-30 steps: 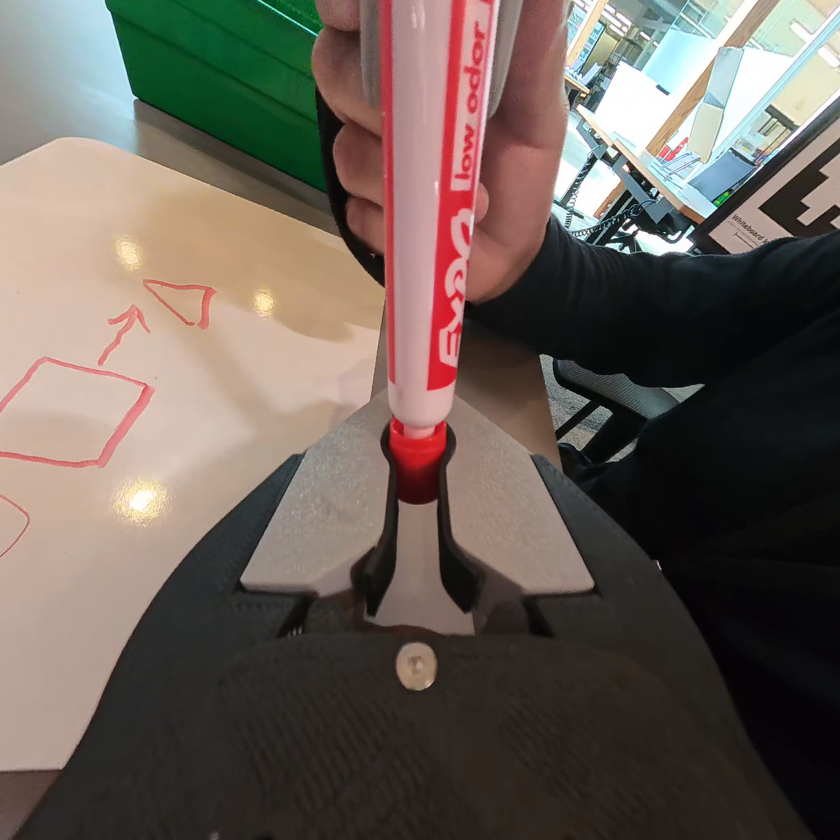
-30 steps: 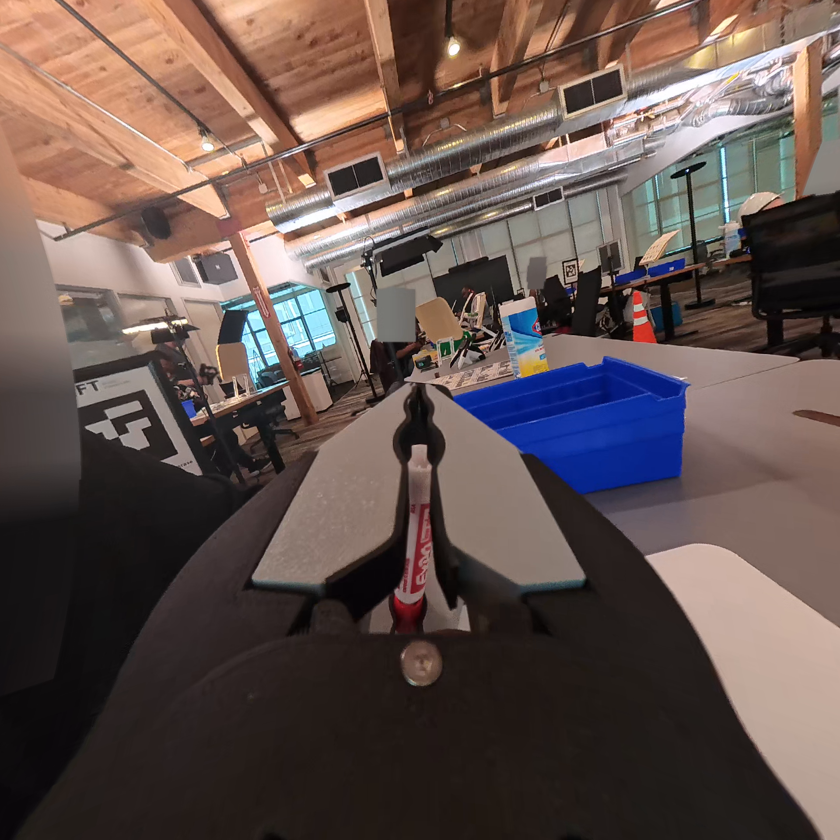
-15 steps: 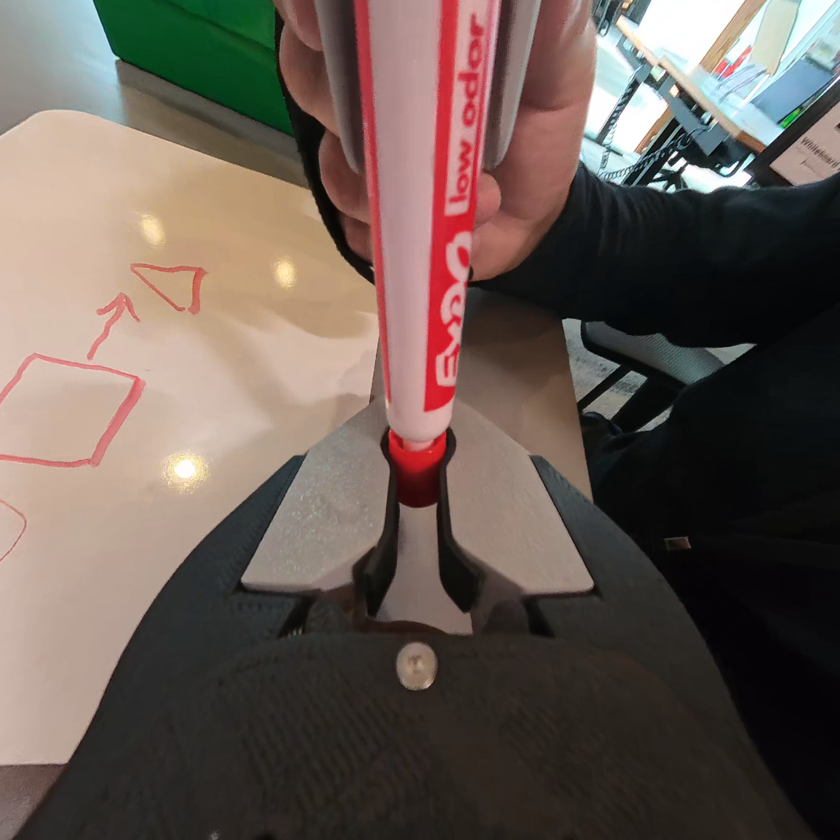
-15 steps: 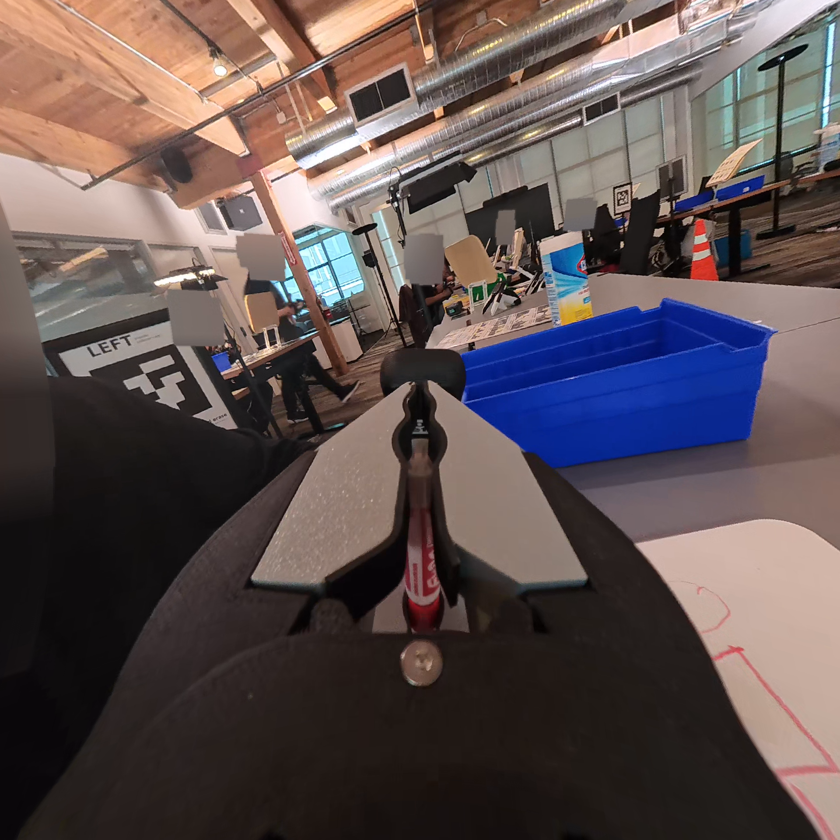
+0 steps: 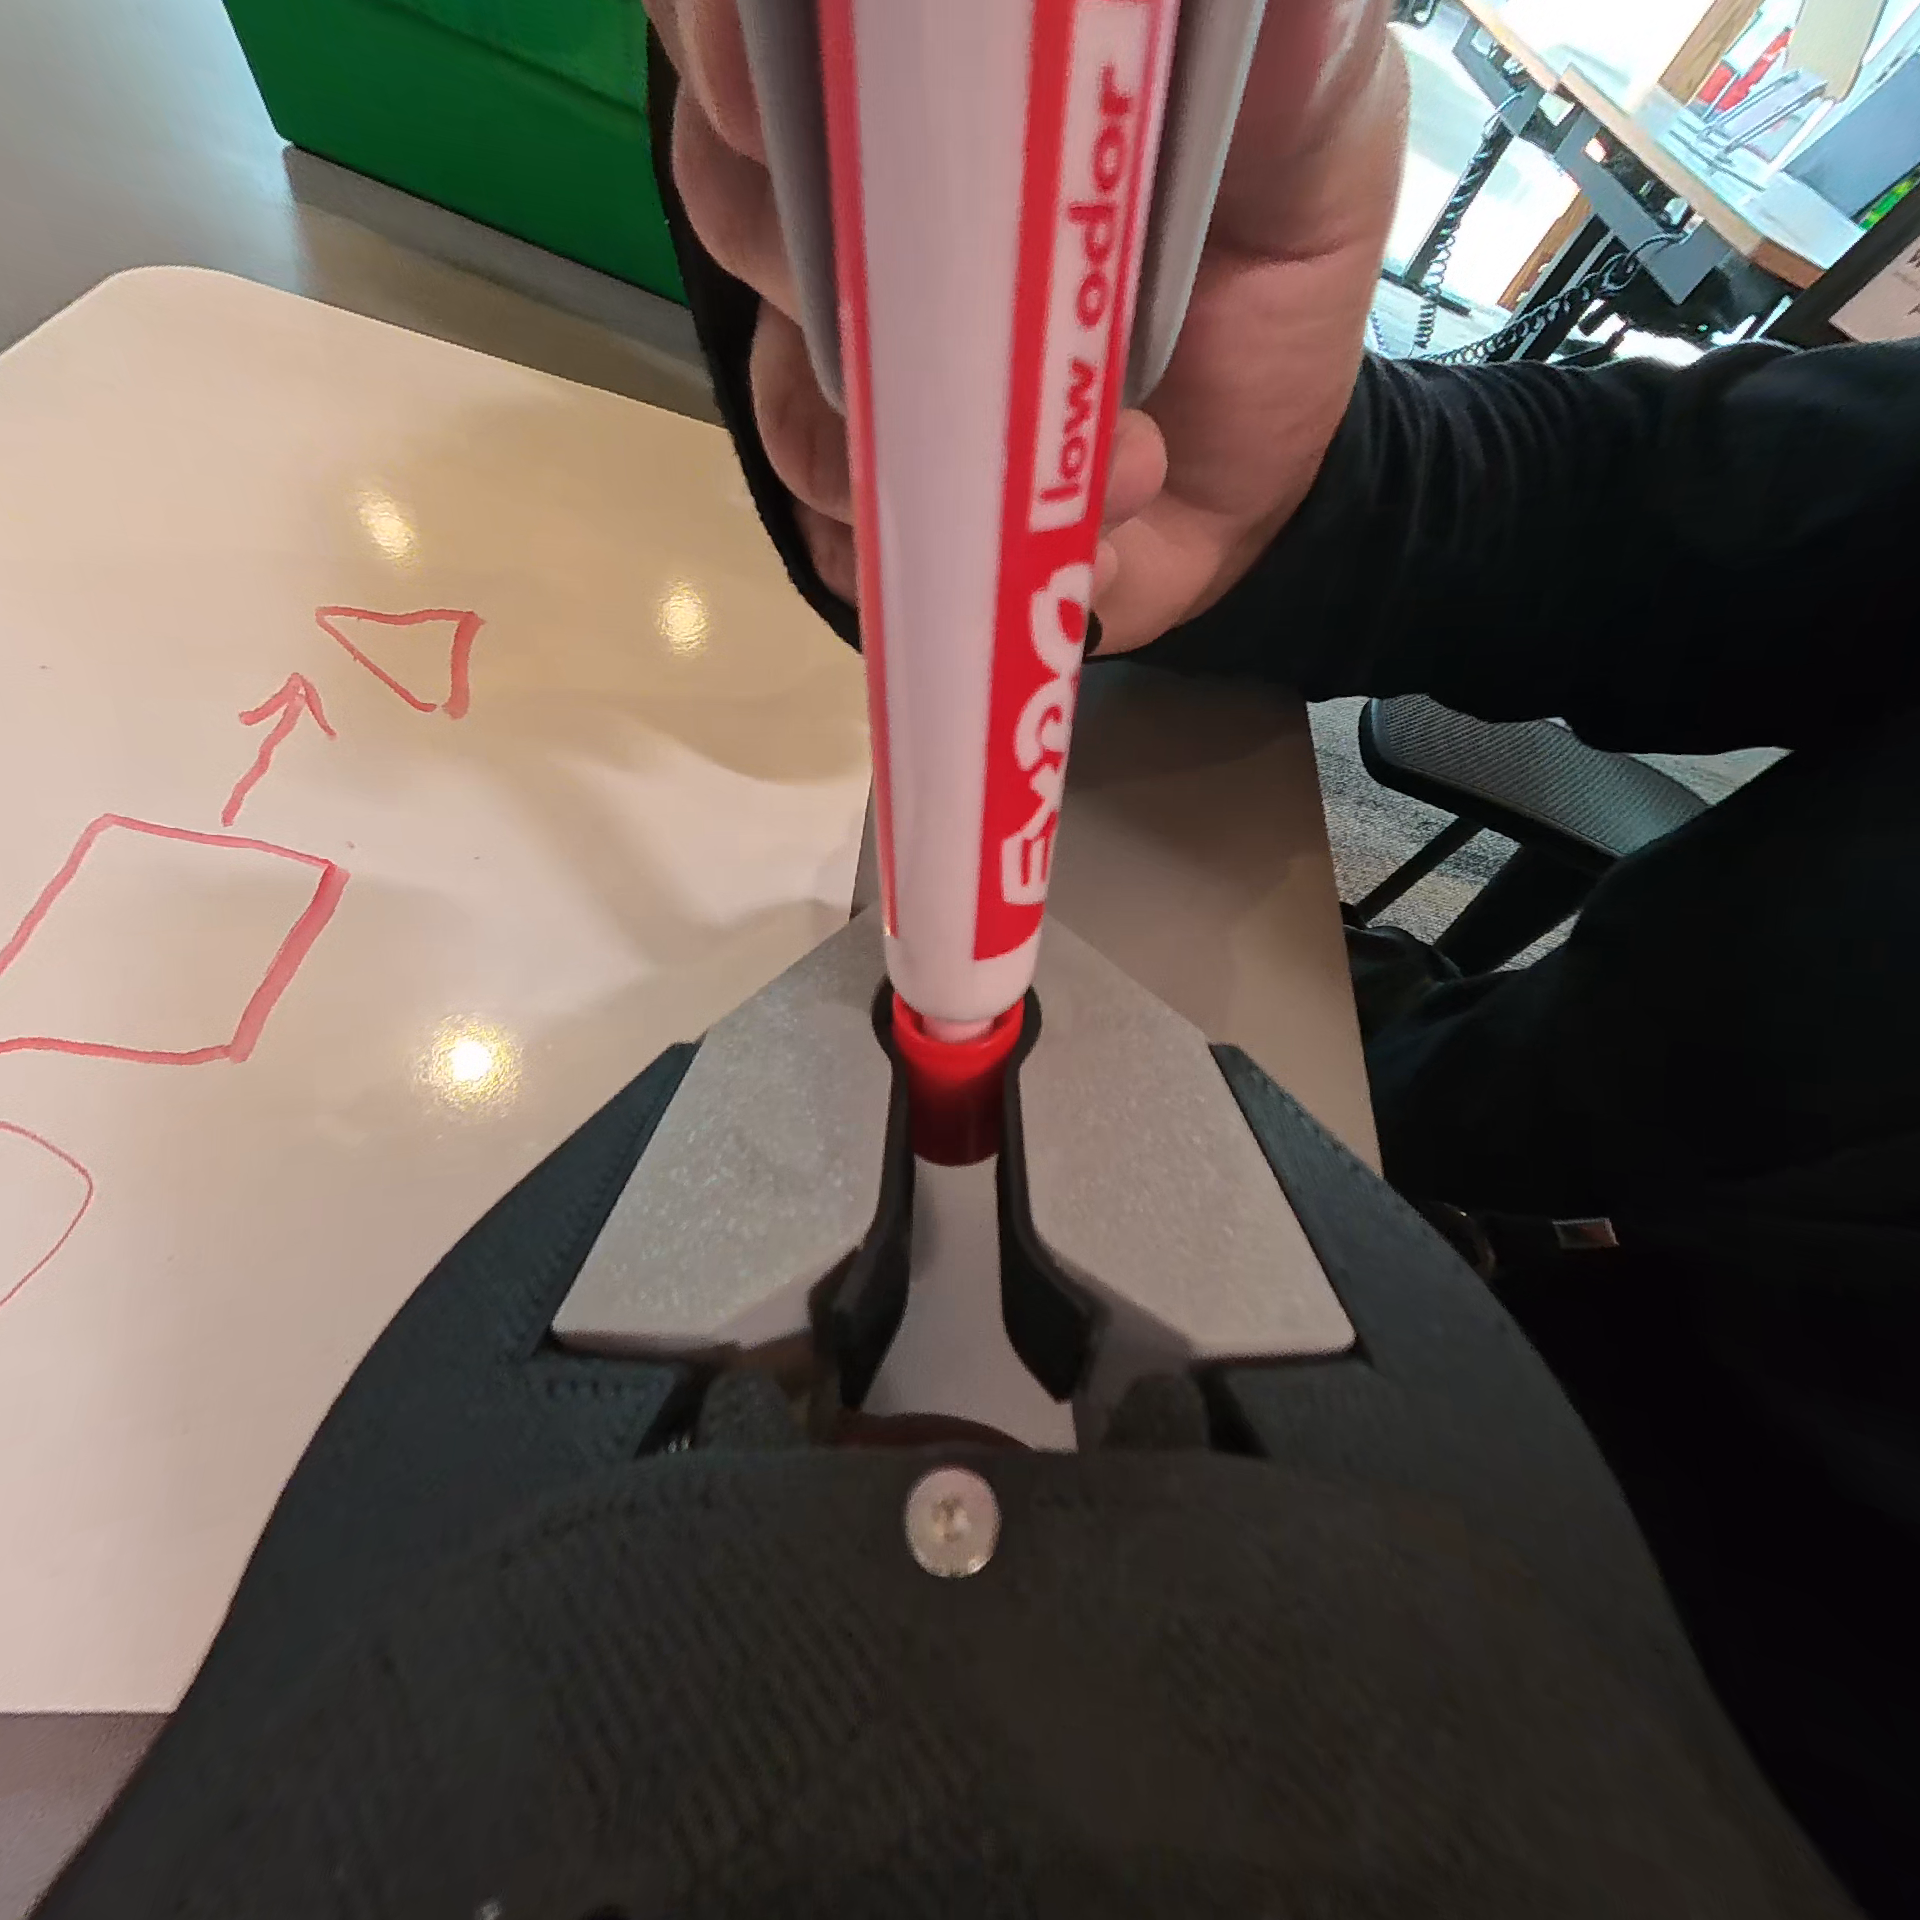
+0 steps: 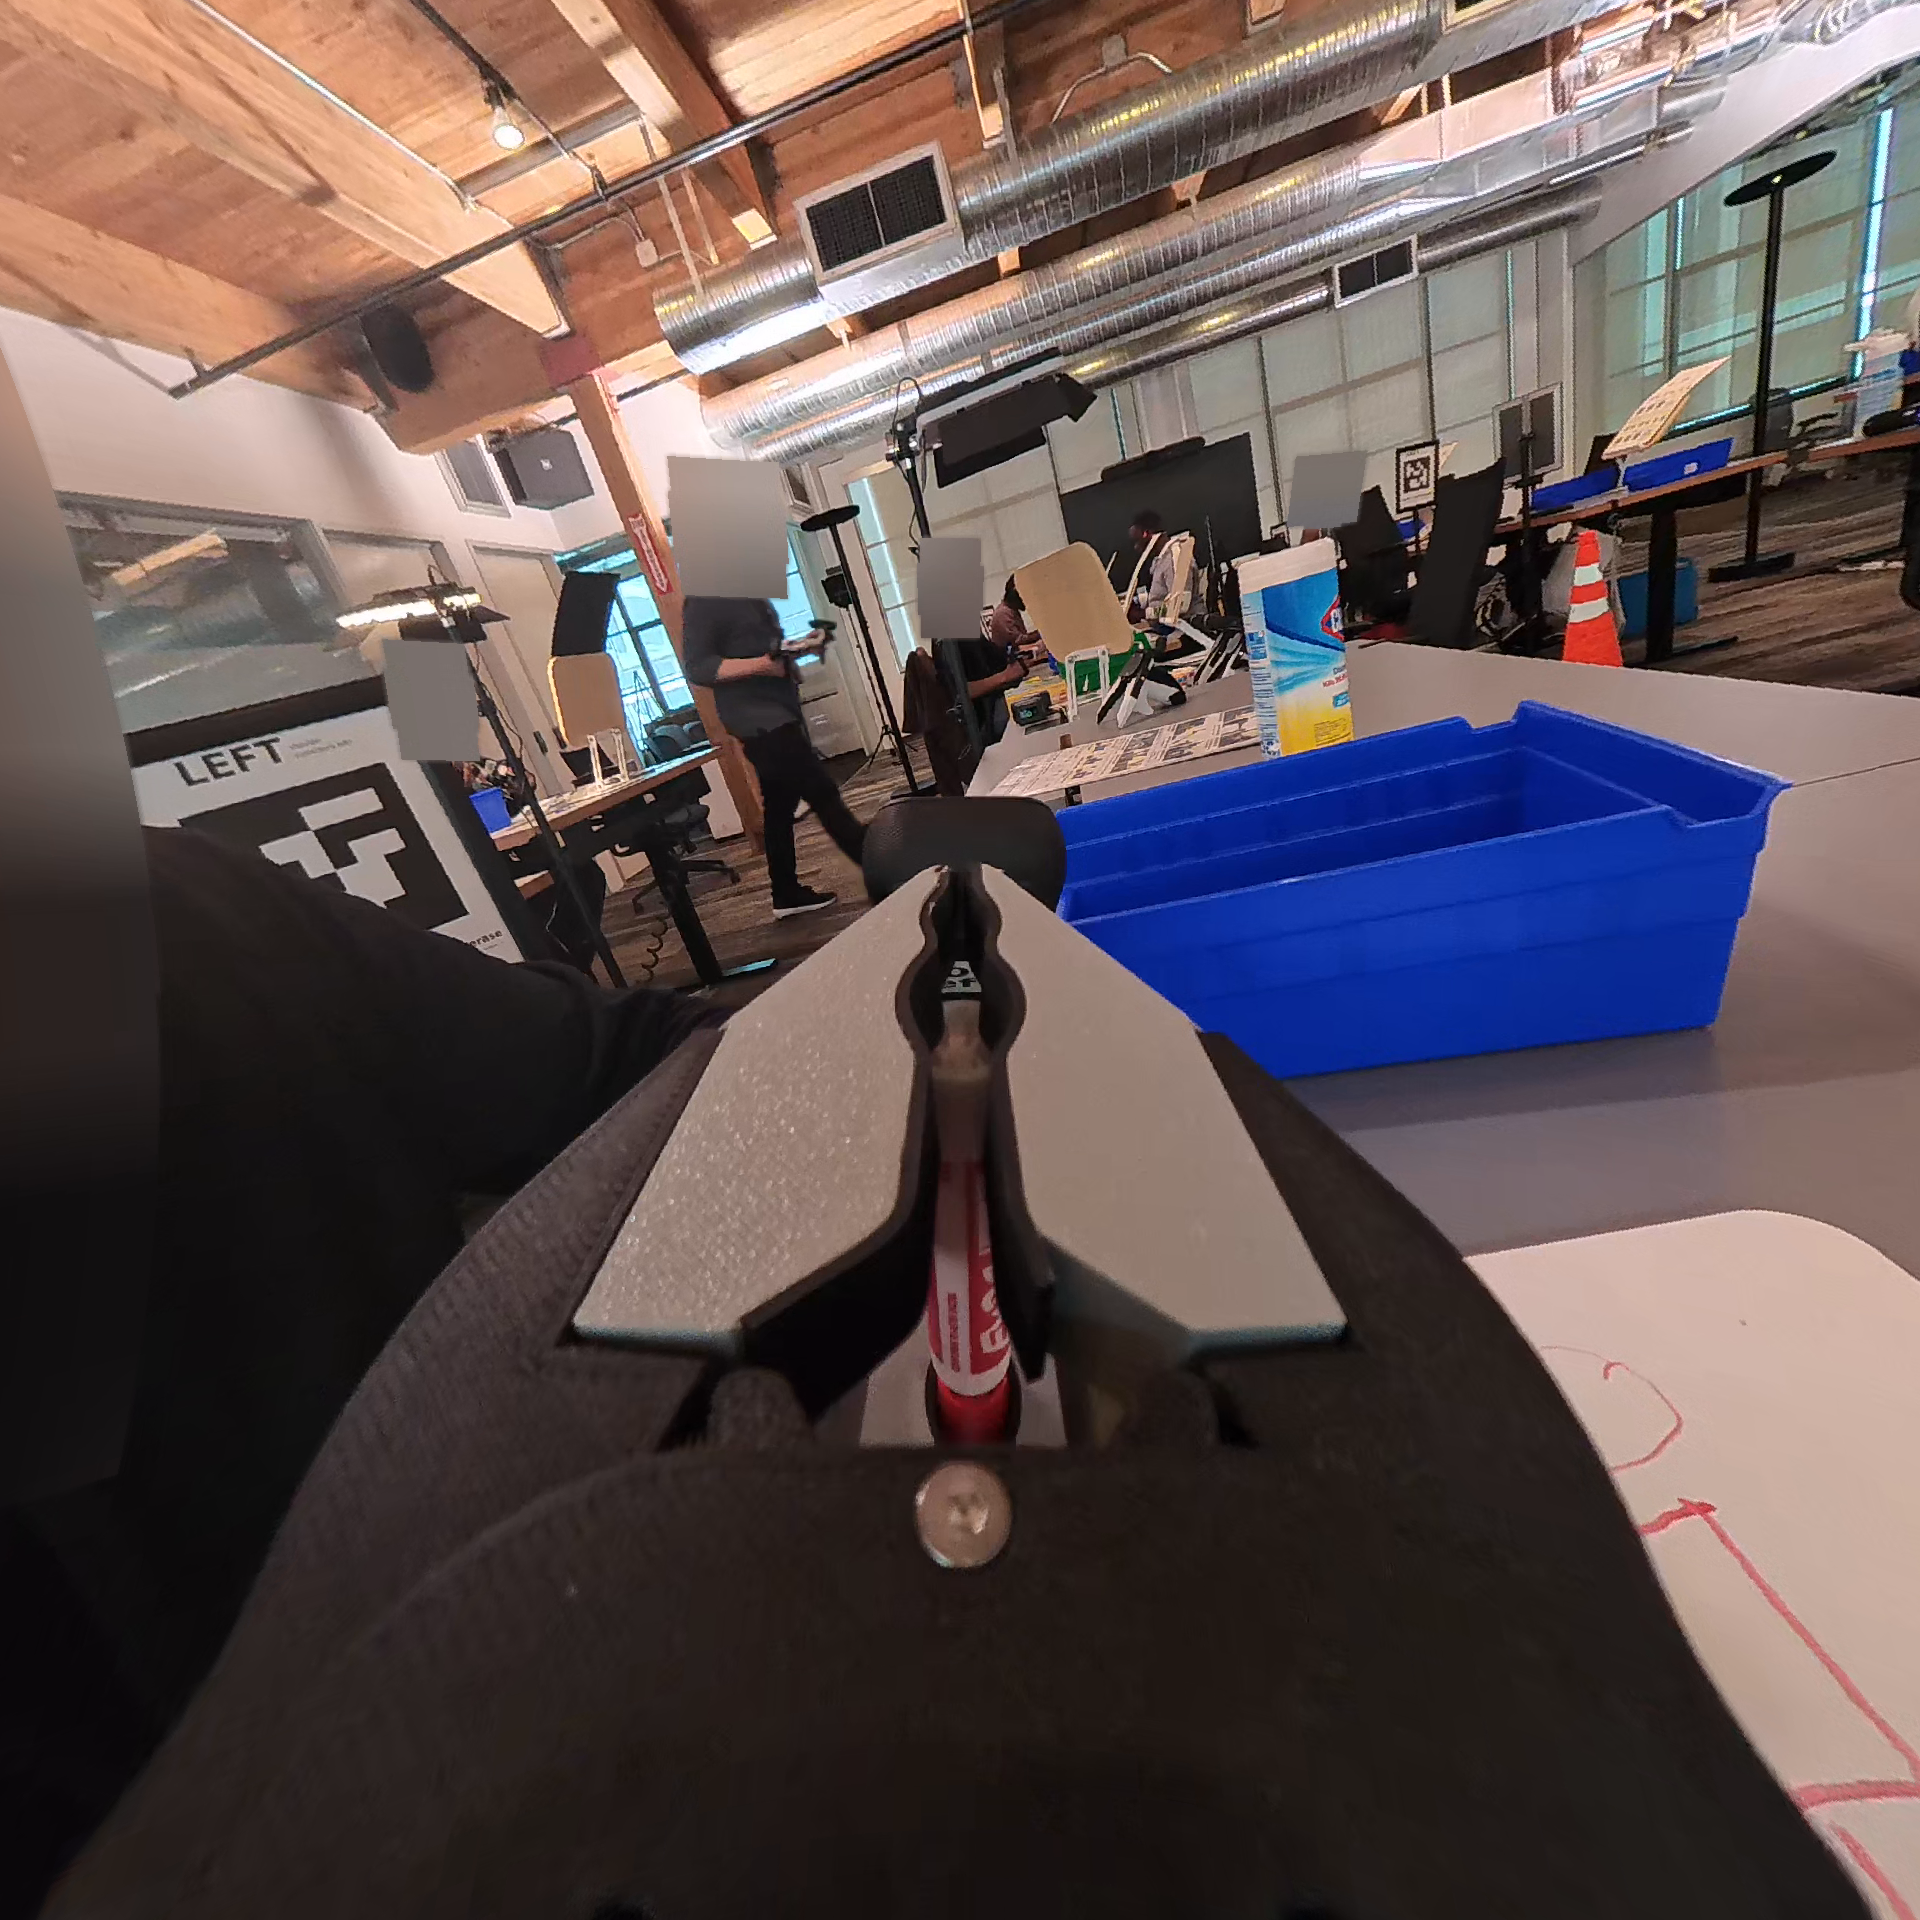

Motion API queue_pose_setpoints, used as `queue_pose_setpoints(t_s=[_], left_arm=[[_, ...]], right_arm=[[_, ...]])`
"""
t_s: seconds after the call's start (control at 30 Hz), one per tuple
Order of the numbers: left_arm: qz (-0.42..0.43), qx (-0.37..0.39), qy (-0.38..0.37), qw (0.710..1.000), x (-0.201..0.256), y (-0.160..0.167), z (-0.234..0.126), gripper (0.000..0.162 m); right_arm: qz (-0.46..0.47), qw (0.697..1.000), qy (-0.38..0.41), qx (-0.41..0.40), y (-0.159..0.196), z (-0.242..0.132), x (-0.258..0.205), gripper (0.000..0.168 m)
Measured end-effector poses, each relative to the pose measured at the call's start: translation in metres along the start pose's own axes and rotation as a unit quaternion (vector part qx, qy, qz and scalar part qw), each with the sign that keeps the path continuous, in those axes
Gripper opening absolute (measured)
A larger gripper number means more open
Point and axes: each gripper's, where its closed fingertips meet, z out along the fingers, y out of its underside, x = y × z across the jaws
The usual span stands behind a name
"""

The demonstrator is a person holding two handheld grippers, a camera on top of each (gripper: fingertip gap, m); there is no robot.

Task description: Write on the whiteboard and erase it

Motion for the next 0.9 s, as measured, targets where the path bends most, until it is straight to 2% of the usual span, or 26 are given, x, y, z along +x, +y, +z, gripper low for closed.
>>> queue_pose_setpoints(t_s=[0.13,0.33,0.53,0.6,0.73,0.8,0.9], left_arm=[[-0.001,-0.009,0.001,1.000,0.001,0.002,0.002,0.006],[-0.010,-0.007,-0.010,1.000,-0.004,0.002,0.002,0.007],[0.002,0.003,0.009,1.000,0.003,-0.001,0.002,0.008],[0.002,0.010,0.008,1.000,0.003,-0.003,0.001,0.007],[-0.014,0.026,0.018,0.999,0.002,-0.007,-0.002,0.008],[-0.020,0.031,0.020,0.999,0.001,-0.008,-0.004,0.008],[-0.021,0.026,0.027,0.999,0.003,-0.007,-0.002,0.008]], right_arm=[[-0.005,1.000,0.008,-0.007,0.002,-0.001,0.000,0.000],[-0.076,0.995,0.048,-0.041,0.006,0.001,0.001,0.000],[-0.052,0.998,0.017,-0.022,0.001,0.003,-0.003,0.000],[-0.034,0.999,-0.003,0.008,-0.004,0.000,-0.004,0.000],[0.032,0.998,-0.027,0.042,-0.016,-0.011,0.004,0.037],[0.053,0.996,-0.046,0.047,-0.018,-0.015,0.003,0.041],[0.069,0.995,-0.067,0.006,-0.003,-0.008,0.000,0.046]])
